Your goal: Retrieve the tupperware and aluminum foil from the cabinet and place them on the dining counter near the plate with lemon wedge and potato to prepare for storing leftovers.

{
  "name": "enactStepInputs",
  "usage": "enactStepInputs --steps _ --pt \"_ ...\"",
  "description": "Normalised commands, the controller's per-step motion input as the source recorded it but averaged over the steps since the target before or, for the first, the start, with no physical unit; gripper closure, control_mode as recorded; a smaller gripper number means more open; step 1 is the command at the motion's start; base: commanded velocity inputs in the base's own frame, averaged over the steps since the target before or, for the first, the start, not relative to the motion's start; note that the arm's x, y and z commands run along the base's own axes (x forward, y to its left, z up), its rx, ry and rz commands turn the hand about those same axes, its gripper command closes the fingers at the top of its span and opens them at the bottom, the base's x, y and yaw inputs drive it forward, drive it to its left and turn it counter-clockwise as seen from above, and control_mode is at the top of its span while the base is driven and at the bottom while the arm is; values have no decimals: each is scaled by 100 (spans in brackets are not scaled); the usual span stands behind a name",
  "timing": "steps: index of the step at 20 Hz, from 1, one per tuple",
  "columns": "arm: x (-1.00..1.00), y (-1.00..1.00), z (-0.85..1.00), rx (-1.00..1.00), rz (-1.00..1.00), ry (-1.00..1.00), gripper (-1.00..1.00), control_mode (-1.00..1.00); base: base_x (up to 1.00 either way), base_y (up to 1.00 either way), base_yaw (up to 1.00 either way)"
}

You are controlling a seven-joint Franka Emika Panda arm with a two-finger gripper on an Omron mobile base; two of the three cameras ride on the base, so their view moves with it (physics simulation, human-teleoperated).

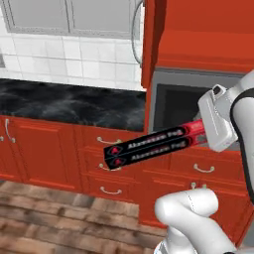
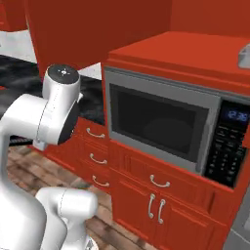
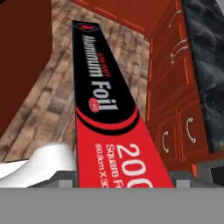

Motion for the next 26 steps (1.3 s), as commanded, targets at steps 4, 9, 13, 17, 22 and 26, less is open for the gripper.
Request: enactStepInputs --steps 4,9,13,17,22,26 --pt "0 0 0 0 0 0 100 100 -17 55 96" --pt "0 0 0 0 0 0 100 100 -11 68 90" --pt "0 0 0 0 0 0 100 100 -1 97 73" --pt "0 0 0 0 0 0 100 100 0 92 71" --pt "0 0 0 0 0 0 100 100 -3 50 79" --pt "0 0 0 0 0 0 100 100 0 0 75"
